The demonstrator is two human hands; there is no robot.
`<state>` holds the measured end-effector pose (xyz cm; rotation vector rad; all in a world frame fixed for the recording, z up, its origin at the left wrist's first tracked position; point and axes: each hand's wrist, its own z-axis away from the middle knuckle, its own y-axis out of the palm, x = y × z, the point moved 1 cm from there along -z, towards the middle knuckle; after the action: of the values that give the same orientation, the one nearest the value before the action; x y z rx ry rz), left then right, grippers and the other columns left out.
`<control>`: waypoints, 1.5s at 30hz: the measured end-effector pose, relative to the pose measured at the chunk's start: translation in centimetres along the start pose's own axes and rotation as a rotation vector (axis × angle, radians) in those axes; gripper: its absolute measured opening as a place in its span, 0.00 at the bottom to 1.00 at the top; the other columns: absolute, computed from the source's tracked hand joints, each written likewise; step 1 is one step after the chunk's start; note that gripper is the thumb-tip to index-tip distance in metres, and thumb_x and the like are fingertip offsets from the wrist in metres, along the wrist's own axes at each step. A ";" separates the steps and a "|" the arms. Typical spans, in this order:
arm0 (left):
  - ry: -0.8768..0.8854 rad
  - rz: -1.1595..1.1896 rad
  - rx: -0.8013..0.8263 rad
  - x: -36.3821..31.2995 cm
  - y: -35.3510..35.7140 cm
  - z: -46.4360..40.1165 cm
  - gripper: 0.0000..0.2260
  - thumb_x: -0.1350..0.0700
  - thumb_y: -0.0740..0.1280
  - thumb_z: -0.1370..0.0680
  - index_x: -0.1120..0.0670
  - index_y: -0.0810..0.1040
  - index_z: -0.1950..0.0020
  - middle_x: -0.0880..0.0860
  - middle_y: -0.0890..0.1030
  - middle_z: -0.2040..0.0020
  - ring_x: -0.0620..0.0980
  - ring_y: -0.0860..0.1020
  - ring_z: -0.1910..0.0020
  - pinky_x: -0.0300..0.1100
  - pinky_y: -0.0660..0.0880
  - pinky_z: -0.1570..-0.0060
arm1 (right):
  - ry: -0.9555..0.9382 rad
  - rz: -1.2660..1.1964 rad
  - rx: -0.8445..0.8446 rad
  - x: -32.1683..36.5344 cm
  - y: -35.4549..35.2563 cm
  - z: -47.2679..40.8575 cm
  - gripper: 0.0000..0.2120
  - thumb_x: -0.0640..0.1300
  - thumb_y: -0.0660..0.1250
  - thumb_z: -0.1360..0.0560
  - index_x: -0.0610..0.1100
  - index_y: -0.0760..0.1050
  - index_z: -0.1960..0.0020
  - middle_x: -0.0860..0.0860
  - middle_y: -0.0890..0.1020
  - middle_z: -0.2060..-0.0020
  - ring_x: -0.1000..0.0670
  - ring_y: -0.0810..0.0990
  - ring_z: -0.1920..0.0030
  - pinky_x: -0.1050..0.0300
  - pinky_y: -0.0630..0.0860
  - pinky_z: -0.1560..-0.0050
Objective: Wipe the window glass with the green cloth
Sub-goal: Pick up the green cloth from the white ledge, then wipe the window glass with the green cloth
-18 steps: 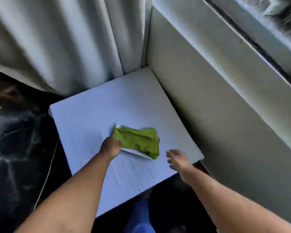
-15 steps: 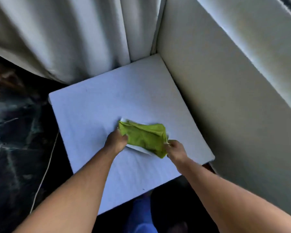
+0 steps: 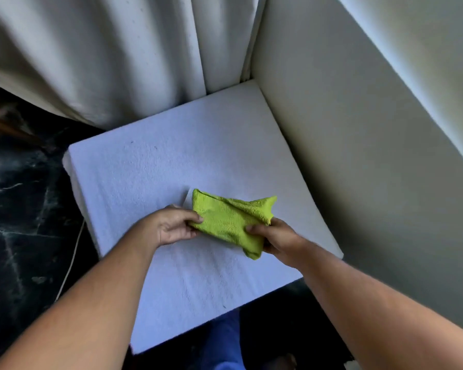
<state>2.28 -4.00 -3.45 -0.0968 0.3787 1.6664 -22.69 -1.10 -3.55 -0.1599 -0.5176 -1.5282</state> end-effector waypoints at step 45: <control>3.065 -0.677 -0.389 -13.6 74.6 83.6 0.25 0.42 0.51 0.17 0.47 0.64 0.21 0.58 0.61 0.19 0.61 0.59 0.20 0.62 0.54 0.23 | -0.881 1.620 -2.401 18.7 -20.4 88.4 0.34 0.55 0.57 0.25 0.42 0.62 0.22 0.40 0.61 0.22 0.40 0.57 0.22 0.43 0.50 0.21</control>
<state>-55.74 1.99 93.15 2.5747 -1.6595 0.5252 -62.84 17.43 77.78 -2.3367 0.9803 0.4471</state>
